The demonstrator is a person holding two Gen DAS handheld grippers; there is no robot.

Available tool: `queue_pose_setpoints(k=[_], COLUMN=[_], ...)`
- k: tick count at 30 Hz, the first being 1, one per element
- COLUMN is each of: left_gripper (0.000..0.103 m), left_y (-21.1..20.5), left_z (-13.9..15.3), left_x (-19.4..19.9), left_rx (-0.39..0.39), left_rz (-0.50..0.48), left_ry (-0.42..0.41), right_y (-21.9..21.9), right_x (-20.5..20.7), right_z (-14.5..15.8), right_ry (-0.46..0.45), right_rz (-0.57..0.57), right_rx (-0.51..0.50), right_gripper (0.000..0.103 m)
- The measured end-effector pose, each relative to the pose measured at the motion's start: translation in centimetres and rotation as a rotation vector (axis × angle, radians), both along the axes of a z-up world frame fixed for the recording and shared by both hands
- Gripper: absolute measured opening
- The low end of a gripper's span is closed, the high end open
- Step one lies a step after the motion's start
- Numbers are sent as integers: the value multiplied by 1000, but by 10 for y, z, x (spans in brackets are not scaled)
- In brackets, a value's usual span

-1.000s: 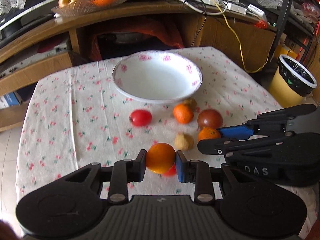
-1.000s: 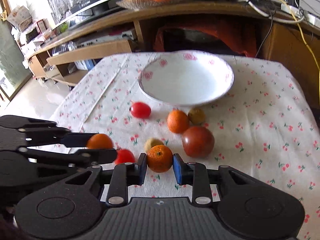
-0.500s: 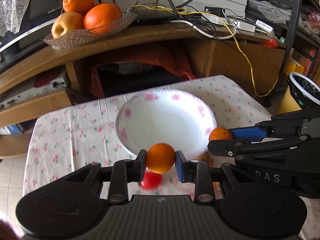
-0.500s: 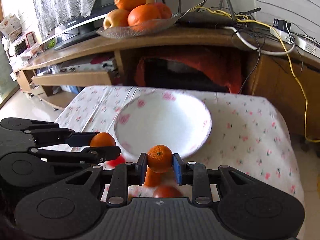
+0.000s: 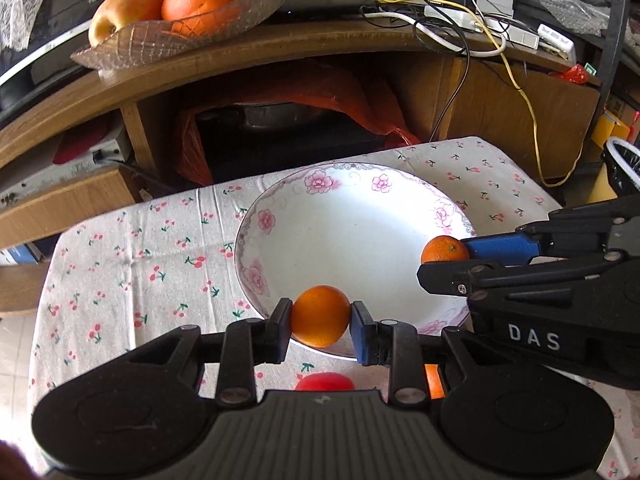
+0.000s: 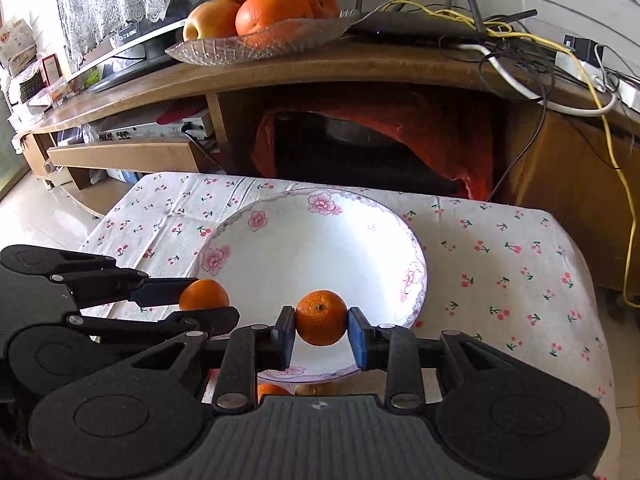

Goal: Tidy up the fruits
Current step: 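Carry both mandarins over the white bowl and open both tools, then withdraw both tools from the bowl toward the remaining fruit, then grasp a red cherry tomato with the left tool while the right tool grasps the dark red tomato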

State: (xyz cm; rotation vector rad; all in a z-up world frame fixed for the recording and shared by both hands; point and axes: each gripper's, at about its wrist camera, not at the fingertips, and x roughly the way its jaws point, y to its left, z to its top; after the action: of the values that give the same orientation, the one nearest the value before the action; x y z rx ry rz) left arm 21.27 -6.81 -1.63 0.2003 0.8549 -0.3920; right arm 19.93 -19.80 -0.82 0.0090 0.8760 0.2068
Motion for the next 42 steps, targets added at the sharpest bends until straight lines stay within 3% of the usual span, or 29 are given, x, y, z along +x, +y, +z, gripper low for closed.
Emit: queue_pose_setpoints(k=[8,13,25,34,36,42], left_gripper=[42,46,48,52,54,57], left_y=[2,8,15,21,22,22], left_z=[1,2,21,35,36,27], left_x=[1,2,-12,-47,-58,-97], left_rx=[-4,-24,-45,-79,-85,-38], left_rz=[12,27,29,-5,-21,-97], left_ry=[-1,2,-24,-14,0,64], right_y=[-1,-4,-17,-31,-32,-30], right_x=[3,2,-7,-43,-52,-81], right_z=[-1,2,18,26,26,22], right_ry=[5,-10,-47,-31,-18,28], right_rz=[-6,-14,-52,-72,-71,-21], right_rx=[3,17,39,32,23,-17], right_gripper=[28,38,38,40,45,50])
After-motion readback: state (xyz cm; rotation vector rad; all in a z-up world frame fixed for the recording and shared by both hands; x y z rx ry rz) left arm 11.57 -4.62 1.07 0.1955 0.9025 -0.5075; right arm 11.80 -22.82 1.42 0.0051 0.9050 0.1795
